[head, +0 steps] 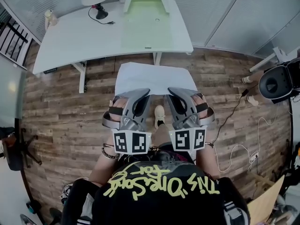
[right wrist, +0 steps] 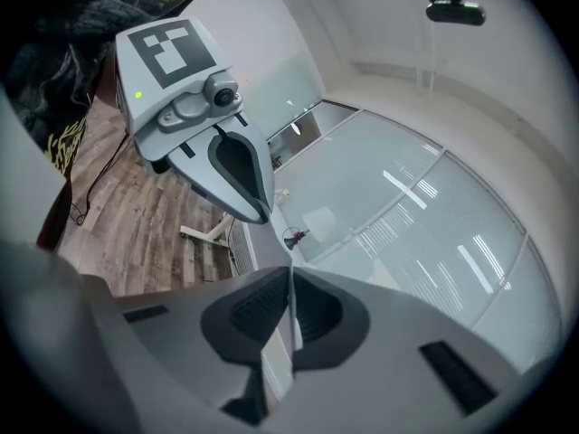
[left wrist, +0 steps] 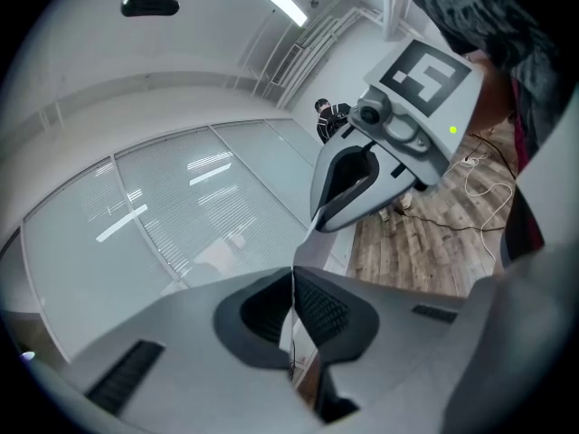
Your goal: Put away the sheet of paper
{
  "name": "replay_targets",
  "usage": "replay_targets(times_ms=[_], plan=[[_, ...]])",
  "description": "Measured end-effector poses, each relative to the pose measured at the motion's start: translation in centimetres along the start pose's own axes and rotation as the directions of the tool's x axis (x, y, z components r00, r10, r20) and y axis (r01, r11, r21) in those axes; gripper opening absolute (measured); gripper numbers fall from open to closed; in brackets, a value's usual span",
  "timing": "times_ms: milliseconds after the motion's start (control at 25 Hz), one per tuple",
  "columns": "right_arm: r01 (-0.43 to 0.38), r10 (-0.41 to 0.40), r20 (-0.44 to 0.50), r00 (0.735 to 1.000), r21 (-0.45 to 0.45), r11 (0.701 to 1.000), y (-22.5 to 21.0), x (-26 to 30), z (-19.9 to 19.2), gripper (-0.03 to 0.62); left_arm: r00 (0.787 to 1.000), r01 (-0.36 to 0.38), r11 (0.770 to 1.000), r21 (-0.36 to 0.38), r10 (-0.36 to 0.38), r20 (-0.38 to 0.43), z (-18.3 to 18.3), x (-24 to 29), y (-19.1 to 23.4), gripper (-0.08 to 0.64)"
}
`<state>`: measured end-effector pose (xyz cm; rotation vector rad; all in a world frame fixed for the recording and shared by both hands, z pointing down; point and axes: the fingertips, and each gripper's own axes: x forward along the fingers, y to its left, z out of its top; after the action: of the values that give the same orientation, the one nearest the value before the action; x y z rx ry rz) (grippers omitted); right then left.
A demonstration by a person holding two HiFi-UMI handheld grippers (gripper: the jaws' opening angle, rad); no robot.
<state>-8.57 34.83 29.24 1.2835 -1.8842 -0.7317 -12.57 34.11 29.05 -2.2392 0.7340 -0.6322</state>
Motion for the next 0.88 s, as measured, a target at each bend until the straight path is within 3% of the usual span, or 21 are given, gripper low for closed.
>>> replay_targets(times_ms=[880], plan=[[-0.01, 0.01, 0.048, 0.999, -0.004, 1.0, -4.5, 8.3, -2.2, 0.009, 0.999, -0.034, 0.999, -0.022, 0.033, -0.023, -2.9, 7.5, 5.4, 0.008]])
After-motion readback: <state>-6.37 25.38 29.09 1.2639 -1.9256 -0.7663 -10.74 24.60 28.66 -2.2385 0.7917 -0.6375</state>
